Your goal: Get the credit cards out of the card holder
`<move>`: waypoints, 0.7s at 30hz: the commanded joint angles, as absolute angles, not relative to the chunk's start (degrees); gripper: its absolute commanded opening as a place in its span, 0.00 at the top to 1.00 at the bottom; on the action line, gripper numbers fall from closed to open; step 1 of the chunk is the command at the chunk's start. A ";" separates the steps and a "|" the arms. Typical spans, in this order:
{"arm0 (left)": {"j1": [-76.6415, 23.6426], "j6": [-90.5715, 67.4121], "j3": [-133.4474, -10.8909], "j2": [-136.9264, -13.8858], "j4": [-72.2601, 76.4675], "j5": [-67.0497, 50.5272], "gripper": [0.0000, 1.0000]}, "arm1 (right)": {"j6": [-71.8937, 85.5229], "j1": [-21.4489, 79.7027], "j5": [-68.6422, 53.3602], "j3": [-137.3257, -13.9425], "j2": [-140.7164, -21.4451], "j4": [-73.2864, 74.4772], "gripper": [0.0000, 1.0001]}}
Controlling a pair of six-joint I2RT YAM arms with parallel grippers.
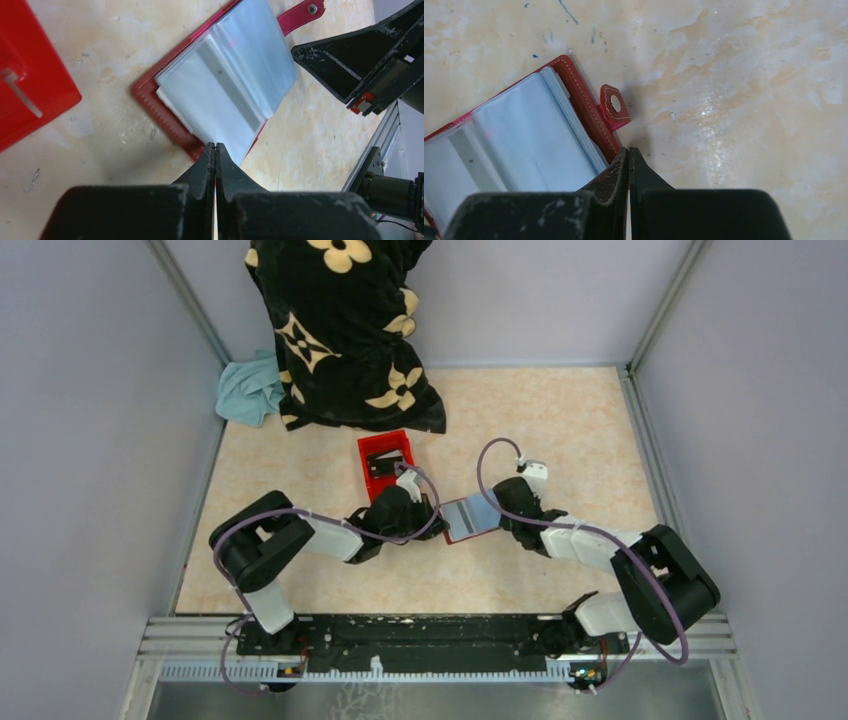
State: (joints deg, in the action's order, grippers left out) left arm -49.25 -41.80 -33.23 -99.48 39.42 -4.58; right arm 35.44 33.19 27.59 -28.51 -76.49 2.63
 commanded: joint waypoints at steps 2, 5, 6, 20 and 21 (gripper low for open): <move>-49.38 -41.54 -36.50 -101.65 37.88 -5.82 1.00 | 38.12 33.66 20.70 -25.73 -77.81 -0.79 1.00; -49.36 -42.04 -36.73 -102.09 38.19 -6.36 1.00 | 39.17 34.41 20.33 -24.92 -77.65 -1.16 1.00; -49.39 -42.09 -36.66 -102.12 38.29 -6.41 1.00 | 39.53 34.63 20.37 -24.87 -77.57 -0.94 1.00; -48.95 -41.86 -32.72 -95.24 36.74 -4.21 1.00 | 37.47 39.10 26.68 -26.16 -67.85 3.27 1.00; -48.95 -42.21 -32.25 -94.62 36.78 -4.24 1.00 | 36.88 39.11 26.88 -26.07 -67.07 2.77 1.00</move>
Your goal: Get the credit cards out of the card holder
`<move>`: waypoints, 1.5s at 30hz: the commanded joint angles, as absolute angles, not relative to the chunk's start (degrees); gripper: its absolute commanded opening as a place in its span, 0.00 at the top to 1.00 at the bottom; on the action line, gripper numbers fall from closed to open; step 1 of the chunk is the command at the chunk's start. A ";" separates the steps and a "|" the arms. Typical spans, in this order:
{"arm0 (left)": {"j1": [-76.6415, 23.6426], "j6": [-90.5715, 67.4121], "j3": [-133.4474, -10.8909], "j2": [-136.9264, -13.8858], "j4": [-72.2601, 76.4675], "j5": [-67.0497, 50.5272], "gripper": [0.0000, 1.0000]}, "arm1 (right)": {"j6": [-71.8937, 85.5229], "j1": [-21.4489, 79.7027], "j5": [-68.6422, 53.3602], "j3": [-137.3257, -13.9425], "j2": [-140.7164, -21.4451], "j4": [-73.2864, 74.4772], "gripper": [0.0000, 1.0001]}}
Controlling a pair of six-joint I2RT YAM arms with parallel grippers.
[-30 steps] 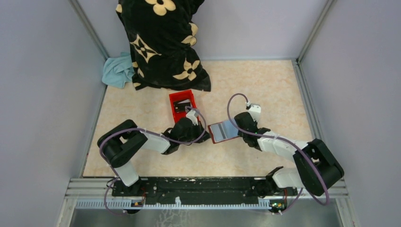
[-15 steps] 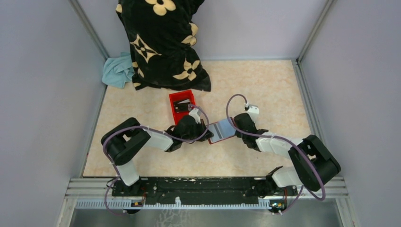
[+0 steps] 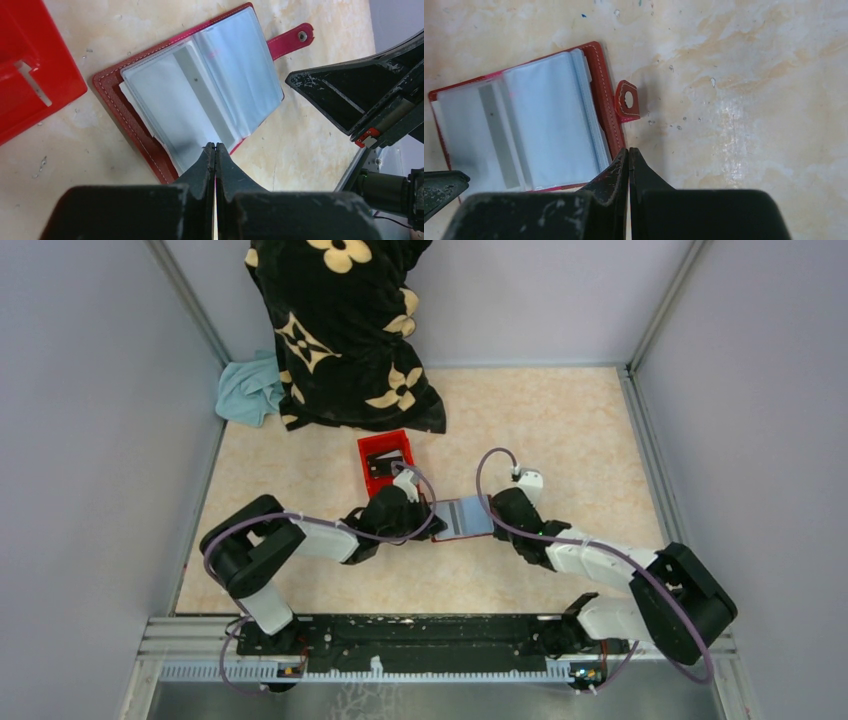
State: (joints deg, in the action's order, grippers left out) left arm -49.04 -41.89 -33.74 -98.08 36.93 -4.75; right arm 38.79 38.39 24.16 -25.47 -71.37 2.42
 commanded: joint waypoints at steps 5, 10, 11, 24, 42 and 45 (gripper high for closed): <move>-48.96 -44.81 -29.90 -93.56 39.62 -5.38 1.00 | 32.66 39.11 26.24 -28.24 -68.36 -0.02 1.00; -48.95 -47.31 -28.55 -95.40 42.31 -6.32 1.00 | 30.70 39.11 23.41 -32.26 -72.40 -0.67 1.00; -48.95 -47.63 -28.18 -95.51 42.68 -6.26 1.00 | 30.51 39.16 22.68 -32.74 -72.83 -1.03 1.00; -48.99 -48.66 -24.64 -94.11 43.22 -3.46 1.00 | 29.92 39.20 16.28 -34.88 -82.11 -4.78 1.00; -48.93 -46.81 -25.43 -92.23 35.43 3.84 1.00 | 31.50 39.24 15.44 -32.72 -84.46 -4.92 1.00; -48.96 -46.30 -26.09 -92.29 34.70 4.15 1.00 | 31.53 39.20 15.31 -32.55 -84.60 -5.24 1.00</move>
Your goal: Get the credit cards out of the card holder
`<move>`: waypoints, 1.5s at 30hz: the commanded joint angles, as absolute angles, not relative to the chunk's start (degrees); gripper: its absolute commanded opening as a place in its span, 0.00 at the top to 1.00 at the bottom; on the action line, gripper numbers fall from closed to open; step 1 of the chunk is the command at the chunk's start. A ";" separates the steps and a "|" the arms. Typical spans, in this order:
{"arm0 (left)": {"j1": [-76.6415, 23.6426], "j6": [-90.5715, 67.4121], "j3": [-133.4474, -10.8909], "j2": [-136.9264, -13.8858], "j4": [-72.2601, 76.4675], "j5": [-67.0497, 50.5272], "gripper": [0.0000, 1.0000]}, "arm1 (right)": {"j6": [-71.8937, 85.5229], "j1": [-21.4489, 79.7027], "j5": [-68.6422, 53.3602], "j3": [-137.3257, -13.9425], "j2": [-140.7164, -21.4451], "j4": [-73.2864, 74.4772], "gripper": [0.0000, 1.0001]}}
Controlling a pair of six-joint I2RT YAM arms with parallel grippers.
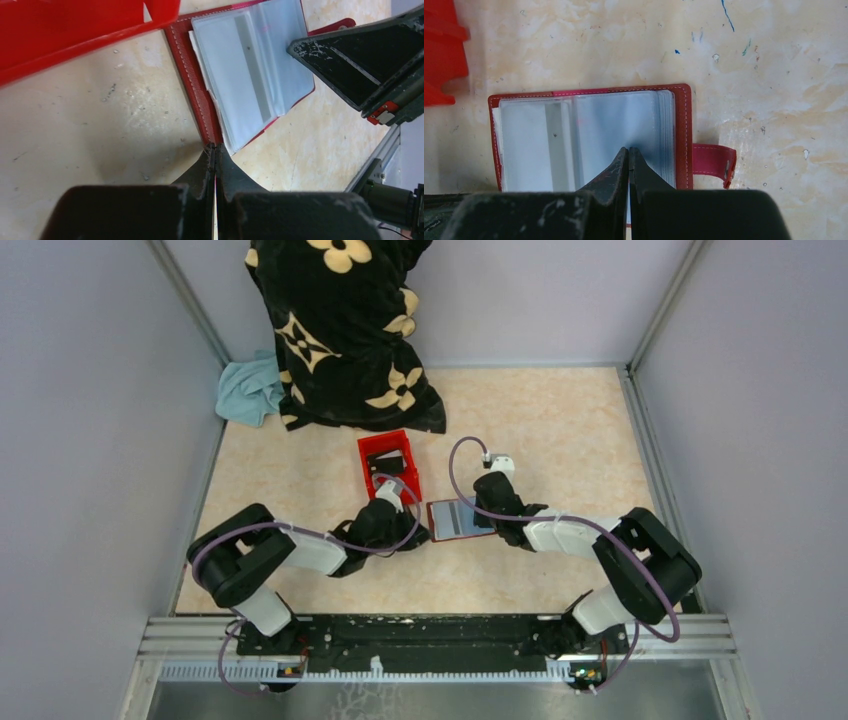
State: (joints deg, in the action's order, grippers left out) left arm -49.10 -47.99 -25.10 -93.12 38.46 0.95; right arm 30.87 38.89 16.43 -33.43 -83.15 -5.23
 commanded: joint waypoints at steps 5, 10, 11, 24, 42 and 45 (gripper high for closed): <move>-48.95 -45.84 -27.90 -94.25 33.88 3.60 1.00 | 31.59 39.20 15.55 -32.64 -85.08 -5.19 1.00; -48.90 -45.83 -28.15 -94.21 34.87 2.31 1.00 | 31.64 39.20 15.70 -32.55 -85.14 -5.19 1.00; -48.93 -45.82 -28.06 -93.62 34.82 2.24 1.00 | 31.60 39.20 15.78 -32.53 -85.16 -5.19 1.00; -48.89 -43.27 -30.54 -90.41 30.18 3.26 1.00 | 31.64 39.21 15.36 -32.53 -85.93 -5.66 1.00; -48.95 -42.79 -31.64 -95.23 31.27 1.29 1.00 | 31.81 39.20 15.64 -32.57 -86.66 -5.54 1.00; -48.92 -42.91 -30.70 -95.10 31.54 1.22 1.00 | 31.76 39.21 15.66 -32.52 -86.68 -5.52 1.00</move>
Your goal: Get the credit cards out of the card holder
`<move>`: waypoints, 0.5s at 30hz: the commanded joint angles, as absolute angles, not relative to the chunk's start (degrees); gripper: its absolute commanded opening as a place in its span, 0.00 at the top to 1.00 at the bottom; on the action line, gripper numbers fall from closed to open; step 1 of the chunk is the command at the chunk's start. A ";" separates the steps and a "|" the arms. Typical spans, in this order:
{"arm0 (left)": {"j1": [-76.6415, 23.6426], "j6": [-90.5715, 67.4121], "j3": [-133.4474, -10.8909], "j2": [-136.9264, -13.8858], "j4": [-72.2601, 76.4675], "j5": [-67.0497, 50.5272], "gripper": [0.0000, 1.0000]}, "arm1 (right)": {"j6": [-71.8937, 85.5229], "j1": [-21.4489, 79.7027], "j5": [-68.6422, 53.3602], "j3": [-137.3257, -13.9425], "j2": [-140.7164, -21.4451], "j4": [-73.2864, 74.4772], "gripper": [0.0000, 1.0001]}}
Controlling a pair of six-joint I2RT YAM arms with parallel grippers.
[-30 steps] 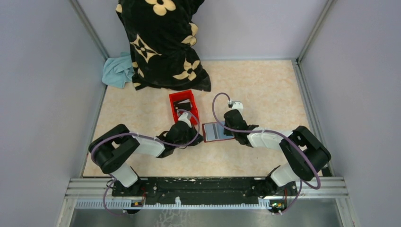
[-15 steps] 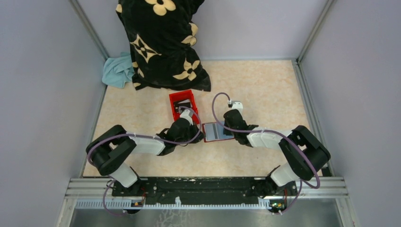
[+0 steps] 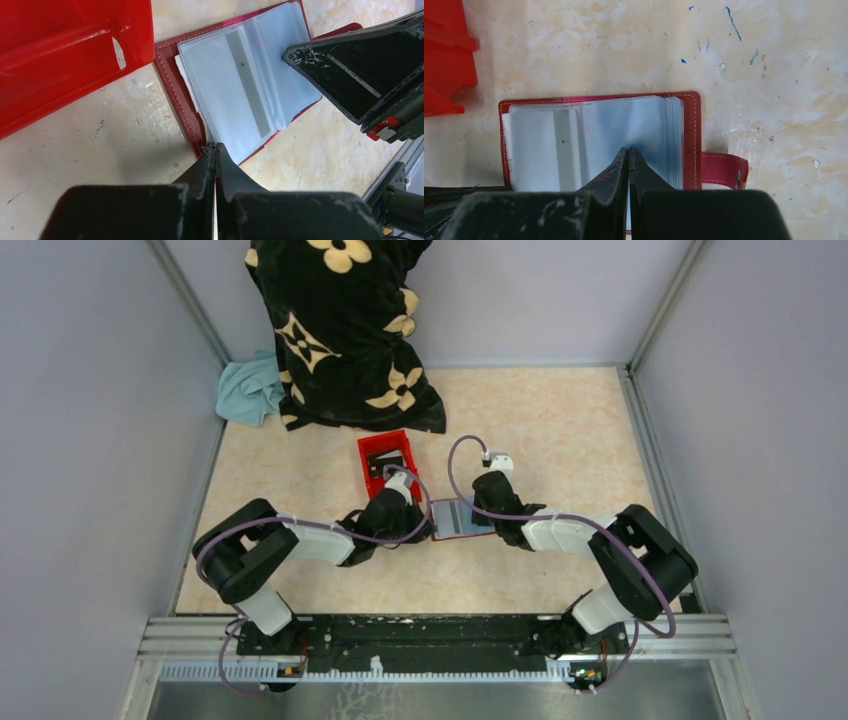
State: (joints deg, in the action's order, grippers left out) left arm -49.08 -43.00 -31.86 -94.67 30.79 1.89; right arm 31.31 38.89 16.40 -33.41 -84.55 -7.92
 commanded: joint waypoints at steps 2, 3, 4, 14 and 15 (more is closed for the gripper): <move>-48.95 -42.93 -30.38 -95.01 31.55 1.32 1.00 | 31.75 39.20 15.67 -32.59 -86.66 -5.62 1.00; -48.96 -42.96 -30.26 -95.05 31.55 1.25 1.00 | 31.81 39.20 15.68 -32.53 -86.66 -5.62 1.00; -48.91 -42.93 -30.24 -95.15 31.57 1.23 1.00 | 31.82 39.20 15.59 -32.52 -86.66 -5.62 1.00; -48.94 -43.72 -29.62 -96.00 32.73 0.22 1.00 | 31.92 39.20 15.73 -32.60 -87.08 -5.60 1.00; -48.95 -43.83 -29.46 -95.98 32.84 0.30 1.00 | 31.92 39.22 15.69 -32.56 -87.10 -5.62 1.00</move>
